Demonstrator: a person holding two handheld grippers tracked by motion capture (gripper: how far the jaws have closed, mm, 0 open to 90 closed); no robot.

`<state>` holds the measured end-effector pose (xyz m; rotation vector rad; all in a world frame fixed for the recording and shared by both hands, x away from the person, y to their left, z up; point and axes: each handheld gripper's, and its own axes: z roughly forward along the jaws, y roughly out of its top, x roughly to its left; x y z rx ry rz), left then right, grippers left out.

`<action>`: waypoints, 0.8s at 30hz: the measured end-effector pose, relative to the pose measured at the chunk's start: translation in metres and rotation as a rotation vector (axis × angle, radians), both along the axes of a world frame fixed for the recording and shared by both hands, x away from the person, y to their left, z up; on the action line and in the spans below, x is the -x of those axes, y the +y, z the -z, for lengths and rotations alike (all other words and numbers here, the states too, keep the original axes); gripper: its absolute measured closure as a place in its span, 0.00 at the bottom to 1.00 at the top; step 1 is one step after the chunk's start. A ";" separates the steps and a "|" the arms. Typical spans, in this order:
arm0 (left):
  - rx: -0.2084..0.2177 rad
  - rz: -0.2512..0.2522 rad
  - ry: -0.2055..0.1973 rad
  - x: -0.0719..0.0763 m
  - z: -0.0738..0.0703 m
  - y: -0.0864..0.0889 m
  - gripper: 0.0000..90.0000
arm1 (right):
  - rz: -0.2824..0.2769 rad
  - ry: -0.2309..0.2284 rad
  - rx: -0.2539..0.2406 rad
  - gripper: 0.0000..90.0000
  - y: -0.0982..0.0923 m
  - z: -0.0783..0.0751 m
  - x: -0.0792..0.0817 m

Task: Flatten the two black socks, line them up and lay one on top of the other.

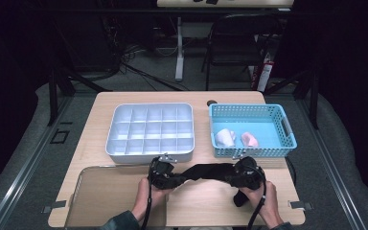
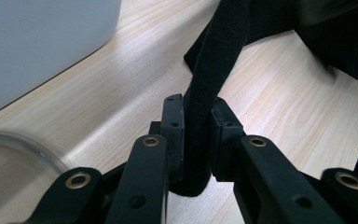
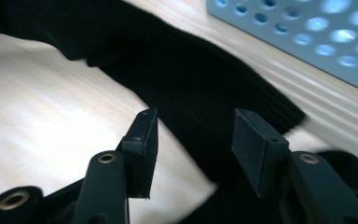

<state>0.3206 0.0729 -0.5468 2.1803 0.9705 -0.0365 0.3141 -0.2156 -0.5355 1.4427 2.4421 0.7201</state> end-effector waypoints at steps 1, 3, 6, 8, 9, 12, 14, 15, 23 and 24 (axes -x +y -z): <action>0.003 -0.001 -0.001 0.000 0.000 0.000 0.87 | -0.013 -0.002 0.016 0.58 0.003 0.005 -0.004; 0.005 -0.001 -0.002 0.000 -0.001 0.001 0.87 | -0.023 0.014 0.035 0.61 0.005 0.013 -0.011; 0.011 -0.001 0.007 -0.002 -0.001 0.003 0.88 | -0.027 0.035 0.051 0.69 0.007 0.018 -0.014; 0.012 -0.001 0.008 -0.002 -0.002 0.005 0.90 | -0.035 0.039 0.060 0.76 0.006 0.018 -0.012; 0.015 -0.003 0.011 -0.002 -0.002 0.005 0.90 | -0.033 0.040 0.048 0.80 0.005 0.018 -0.011; 0.014 0.000 0.016 -0.002 -0.003 0.007 0.92 | -0.040 0.044 0.054 0.91 0.005 0.018 -0.008; 0.016 0.003 0.025 -0.002 -0.005 0.008 0.92 | -0.066 0.063 0.086 0.92 0.002 0.016 -0.007; 0.017 0.008 0.034 -0.002 -0.006 0.009 0.92 | -0.064 0.073 0.085 0.93 0.001 0.014 -0.006; -0.038 0.049 0.104 -0.002 0.000 0.004 0.85 | -0.111 0.078 0.084 0.84 -0.021 -0.004 0.000; -0.045 0.045 0.104 -0.002 0.000 0.004 0.81 | -0.105 0.075 0.102 0.81 -0.023 -0.003 -0.002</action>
